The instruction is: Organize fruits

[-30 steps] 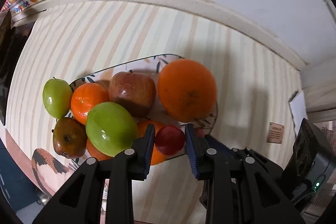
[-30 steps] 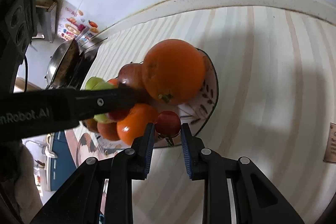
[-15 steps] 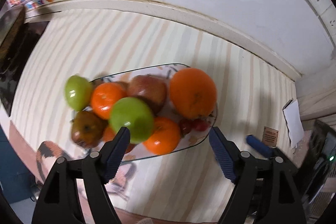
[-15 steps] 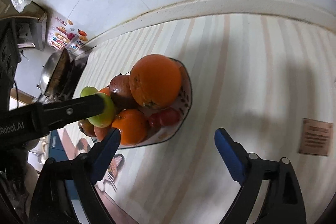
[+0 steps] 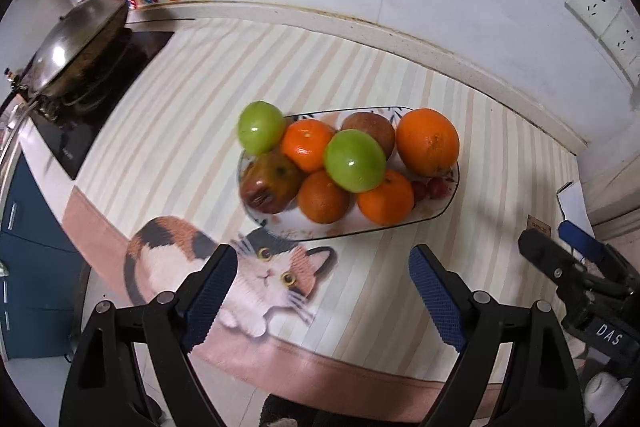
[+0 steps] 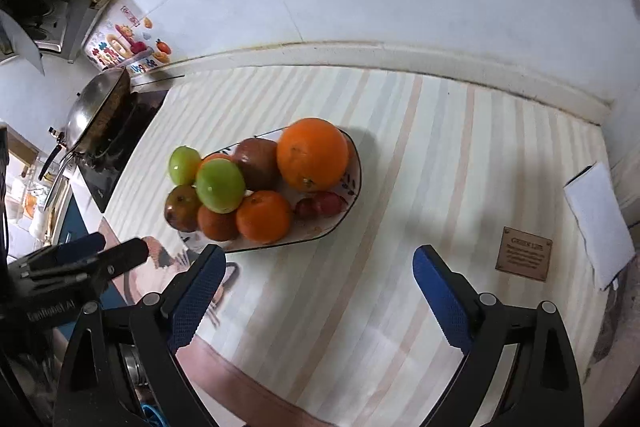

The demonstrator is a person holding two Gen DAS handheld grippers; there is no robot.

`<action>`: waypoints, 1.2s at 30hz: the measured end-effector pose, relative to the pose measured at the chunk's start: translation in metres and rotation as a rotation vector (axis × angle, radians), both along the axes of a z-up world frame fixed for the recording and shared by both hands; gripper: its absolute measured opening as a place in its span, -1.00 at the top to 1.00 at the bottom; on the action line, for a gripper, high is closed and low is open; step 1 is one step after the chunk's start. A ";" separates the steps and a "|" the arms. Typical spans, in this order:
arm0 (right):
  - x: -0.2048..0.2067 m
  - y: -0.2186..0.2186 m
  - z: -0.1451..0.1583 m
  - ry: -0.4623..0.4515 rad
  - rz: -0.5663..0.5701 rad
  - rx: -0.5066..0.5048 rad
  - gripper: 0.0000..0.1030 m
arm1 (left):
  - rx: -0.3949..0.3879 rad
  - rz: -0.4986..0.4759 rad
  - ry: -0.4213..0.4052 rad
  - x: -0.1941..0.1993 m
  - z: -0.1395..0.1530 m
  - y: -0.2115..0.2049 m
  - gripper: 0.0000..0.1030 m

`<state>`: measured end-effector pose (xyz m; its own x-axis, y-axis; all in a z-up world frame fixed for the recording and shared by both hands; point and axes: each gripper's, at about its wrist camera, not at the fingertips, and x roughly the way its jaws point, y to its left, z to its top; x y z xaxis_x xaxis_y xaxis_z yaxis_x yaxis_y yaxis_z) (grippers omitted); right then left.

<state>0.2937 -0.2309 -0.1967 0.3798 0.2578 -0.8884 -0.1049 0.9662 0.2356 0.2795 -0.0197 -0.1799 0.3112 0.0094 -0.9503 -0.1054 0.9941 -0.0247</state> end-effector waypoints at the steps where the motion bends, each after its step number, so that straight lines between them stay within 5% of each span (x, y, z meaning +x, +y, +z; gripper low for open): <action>1: -0.002 0.003 0.005 -0.011 0.002 -0.007 -0.88 | 0.006 0.004 -0.012 -0.005 0.005 0.002 -0.70; 13: -0.032 0.026 0.057 -0.089 0.006 -0.083 -0.88 | 0.021 0.026 -0.104 -0.035 0.044 0.010 -0.70; 27: -0.104 0.027 0.168 -0.250 0.016 -0.086 -0.94 | 0.039 0.008 -0.256 -0.098 0.128 0.002 -0.70; 36: -0.147 0.024 0.213 -0.311 0.023 -0.078 -0.94 | 0.029 0.012 -0.299 -0.133 0.159 0.003 -0.70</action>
<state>0.1472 -0.2073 0.0163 0.6314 0.2053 -0.7478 -0.1822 0.9766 0.1143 0.1470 -0.0165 -0.0208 0.5767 0.0411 -0.8159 -0.1099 0.9936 -0.0277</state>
